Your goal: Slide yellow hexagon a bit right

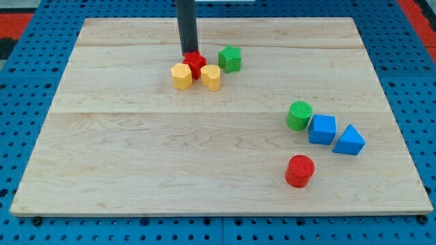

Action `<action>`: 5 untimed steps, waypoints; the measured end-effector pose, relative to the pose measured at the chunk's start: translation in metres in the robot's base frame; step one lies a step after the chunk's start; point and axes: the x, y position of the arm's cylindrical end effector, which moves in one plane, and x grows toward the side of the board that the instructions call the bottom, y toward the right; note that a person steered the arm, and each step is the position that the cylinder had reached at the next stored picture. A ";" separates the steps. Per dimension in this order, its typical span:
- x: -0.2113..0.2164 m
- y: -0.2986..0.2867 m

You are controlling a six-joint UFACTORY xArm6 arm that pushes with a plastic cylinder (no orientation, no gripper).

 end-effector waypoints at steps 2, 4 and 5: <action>0.003 -0.011; 0.027 -0.080; 0.062 -0.080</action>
